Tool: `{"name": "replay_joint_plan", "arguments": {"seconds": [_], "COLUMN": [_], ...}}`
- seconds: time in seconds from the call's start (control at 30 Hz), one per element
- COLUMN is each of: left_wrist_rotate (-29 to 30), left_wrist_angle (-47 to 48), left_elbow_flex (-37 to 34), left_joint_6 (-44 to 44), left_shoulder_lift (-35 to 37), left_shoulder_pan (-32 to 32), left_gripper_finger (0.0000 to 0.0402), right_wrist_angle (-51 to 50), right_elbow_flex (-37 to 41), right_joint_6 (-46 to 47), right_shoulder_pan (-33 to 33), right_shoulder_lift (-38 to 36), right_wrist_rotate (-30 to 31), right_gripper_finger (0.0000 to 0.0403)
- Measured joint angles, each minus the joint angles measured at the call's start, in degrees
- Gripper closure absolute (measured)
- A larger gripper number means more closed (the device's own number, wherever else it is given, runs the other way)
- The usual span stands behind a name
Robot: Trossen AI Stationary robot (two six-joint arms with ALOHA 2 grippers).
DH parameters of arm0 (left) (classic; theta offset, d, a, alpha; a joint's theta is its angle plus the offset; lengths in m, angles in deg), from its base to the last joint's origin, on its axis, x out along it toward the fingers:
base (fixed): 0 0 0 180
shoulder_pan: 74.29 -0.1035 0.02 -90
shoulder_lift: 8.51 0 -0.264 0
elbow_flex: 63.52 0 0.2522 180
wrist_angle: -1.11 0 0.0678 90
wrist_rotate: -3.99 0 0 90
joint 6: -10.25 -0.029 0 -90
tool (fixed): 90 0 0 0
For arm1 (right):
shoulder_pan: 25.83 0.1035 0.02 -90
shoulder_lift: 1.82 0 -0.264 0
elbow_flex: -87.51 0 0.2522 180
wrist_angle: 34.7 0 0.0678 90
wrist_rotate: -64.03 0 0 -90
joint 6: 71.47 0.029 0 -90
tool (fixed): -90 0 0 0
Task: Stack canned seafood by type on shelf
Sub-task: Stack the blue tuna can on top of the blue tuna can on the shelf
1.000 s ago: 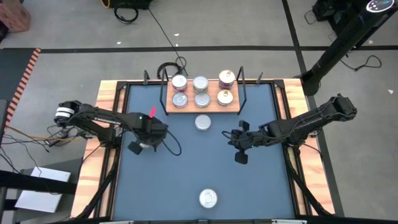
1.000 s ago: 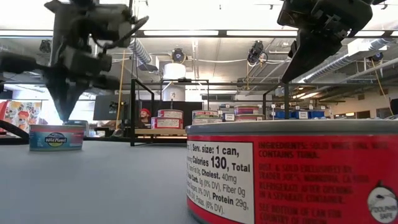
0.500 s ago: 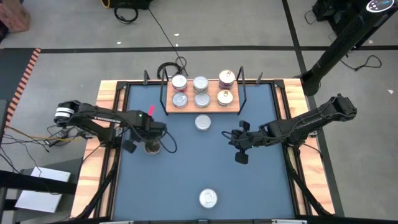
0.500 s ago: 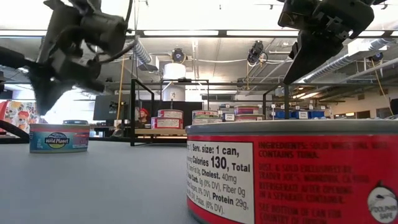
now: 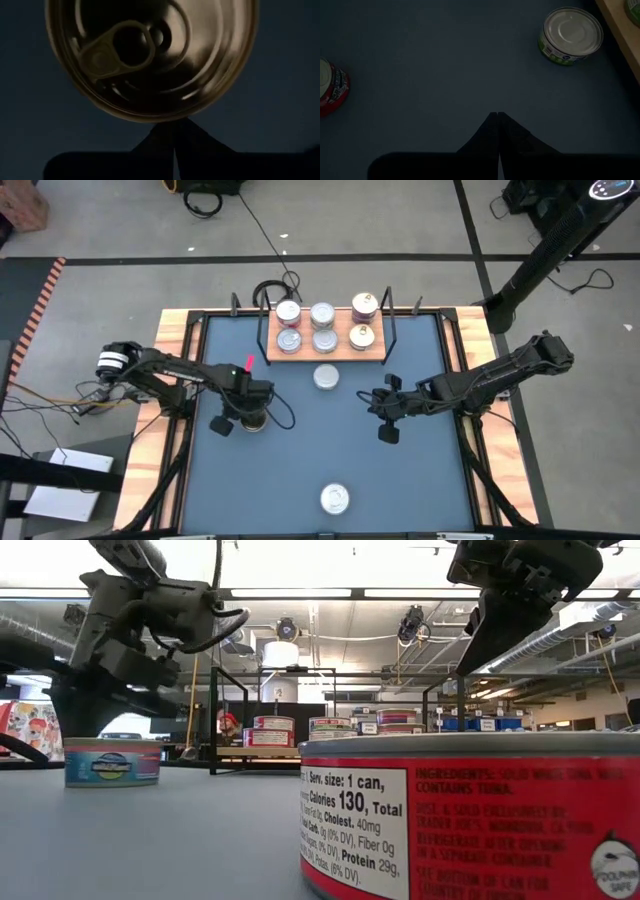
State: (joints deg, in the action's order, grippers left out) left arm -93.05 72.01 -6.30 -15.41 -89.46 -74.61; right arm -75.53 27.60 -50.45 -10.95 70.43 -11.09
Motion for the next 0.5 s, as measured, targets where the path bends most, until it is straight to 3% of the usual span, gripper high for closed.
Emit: {"name": "replay_joint_plan", "arguments": {"seconds": [0.5], "left_wrist_rotate": [-0.43], "left_wrist_angle": [-20.97], "left_elbow_flex": [2.18], "left_joint_6": [7.24], "left_shoulder_lift": [-6.65], "left_shoulder_pan": [4.87], "left_gripper_finger": [0.0396], "right_wrist_angle": [-0.05], "right_elbow_flex": [0.0], "right_joint_6": [0.22], "right_shoulder_pan": [0.0], "right_shoulder_lift": [0.0], "right_wrist_rotate": [-0.77], "right_gripper_finger": [0.0394]}}
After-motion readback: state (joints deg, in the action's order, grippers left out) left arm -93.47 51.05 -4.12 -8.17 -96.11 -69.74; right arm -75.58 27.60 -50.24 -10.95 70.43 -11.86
